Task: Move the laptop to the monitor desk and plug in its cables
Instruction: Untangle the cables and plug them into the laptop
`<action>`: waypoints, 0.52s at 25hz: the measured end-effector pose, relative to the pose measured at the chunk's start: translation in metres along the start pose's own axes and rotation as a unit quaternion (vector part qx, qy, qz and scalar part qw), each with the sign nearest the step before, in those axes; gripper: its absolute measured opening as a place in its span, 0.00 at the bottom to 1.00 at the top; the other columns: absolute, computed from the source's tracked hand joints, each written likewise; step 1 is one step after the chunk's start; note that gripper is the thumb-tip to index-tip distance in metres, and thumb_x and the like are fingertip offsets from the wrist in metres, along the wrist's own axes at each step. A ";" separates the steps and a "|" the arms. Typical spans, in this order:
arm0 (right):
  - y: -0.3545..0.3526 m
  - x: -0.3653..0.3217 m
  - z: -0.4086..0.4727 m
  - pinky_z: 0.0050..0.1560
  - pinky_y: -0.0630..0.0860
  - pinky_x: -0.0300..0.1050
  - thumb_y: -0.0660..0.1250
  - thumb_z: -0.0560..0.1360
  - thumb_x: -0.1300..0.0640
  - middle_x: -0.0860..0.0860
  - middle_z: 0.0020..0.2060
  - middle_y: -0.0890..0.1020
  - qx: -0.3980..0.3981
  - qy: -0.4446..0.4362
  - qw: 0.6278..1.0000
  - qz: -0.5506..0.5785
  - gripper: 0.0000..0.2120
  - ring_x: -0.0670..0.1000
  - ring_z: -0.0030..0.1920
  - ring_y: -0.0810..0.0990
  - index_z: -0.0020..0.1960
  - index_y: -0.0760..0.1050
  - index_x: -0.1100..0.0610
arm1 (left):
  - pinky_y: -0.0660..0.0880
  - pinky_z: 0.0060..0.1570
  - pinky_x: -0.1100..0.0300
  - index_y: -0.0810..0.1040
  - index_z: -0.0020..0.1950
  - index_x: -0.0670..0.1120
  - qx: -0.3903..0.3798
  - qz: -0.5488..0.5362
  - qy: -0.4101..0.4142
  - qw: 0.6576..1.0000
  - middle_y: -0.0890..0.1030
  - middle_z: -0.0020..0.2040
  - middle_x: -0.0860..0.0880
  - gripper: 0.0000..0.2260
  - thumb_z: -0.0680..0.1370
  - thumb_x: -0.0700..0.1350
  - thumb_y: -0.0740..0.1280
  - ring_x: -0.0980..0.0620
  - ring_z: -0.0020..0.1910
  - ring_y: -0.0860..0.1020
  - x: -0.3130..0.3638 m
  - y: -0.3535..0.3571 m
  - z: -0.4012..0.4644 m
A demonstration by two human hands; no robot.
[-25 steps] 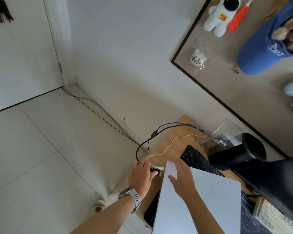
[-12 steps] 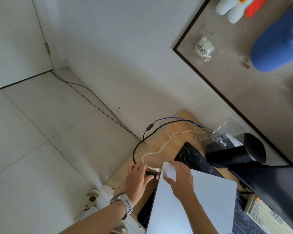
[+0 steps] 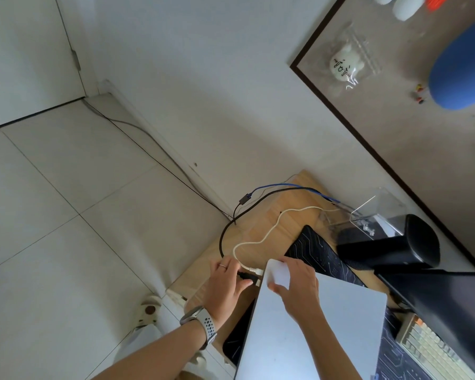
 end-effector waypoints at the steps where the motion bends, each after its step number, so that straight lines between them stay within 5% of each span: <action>1: 0.000 0.000 0.001 0.65 0.65 0.48 0.72 0.69 0.49 0.47 0.63 0.74 -0.001 0.001 1.000 -0.003 0.27 0.51 0.65 0.66 0.66 0.68 0.51 | 0.70 0.37 0.64 0.74 0.44 0.44 -0.003 -0.002 -0.002 1.000 0.78 0.44 0.50 0.15 0.71 0.55 0.67 0.51 0.43 0.69 -0.001 0.001 -0.001; 5: 0.001 0.002 0.002 0.65 0.66 0.49 0.72 0.69 0.49 0.47 0.63 0.74 -0.011 0.008 1.000 -0.007 0.28 0.52 0.65 0.66 0.66 0.68 0.51 | 0.75 0.40 0.59 0.73 0.46 0.45 -0.020 -0.003 -0.020 1.000 0.77 0.47 0.50 0.17 0.72 0.58 0.63 0.50 0.46 0.71 -0.004 0.005 -0.005; 13: 0.005 0.004 0.006 0.65 0.66 0.49 0.72 0.69 0.48 0.48 0.62 0.74 -0.016 0.004 1.000 -0.015 0.28 0.51 0.64 0.67 0.66 0.69 0.51 | 0.69 0.36 0.64 0.74 0.46 0.43 0.003 0.002 -0.045 0.999 0.78 0.47 0.48 0.14 0.70 0.50 0.73 0.50 0.46 0.70 0.001 0.007 -0.008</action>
Point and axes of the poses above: each hand's wrist, its own z-axis towards the middle knuckle, its own y-axis out of the palm, x = y × z, the point moved 2 cm from there along z, towards the middle knuckle
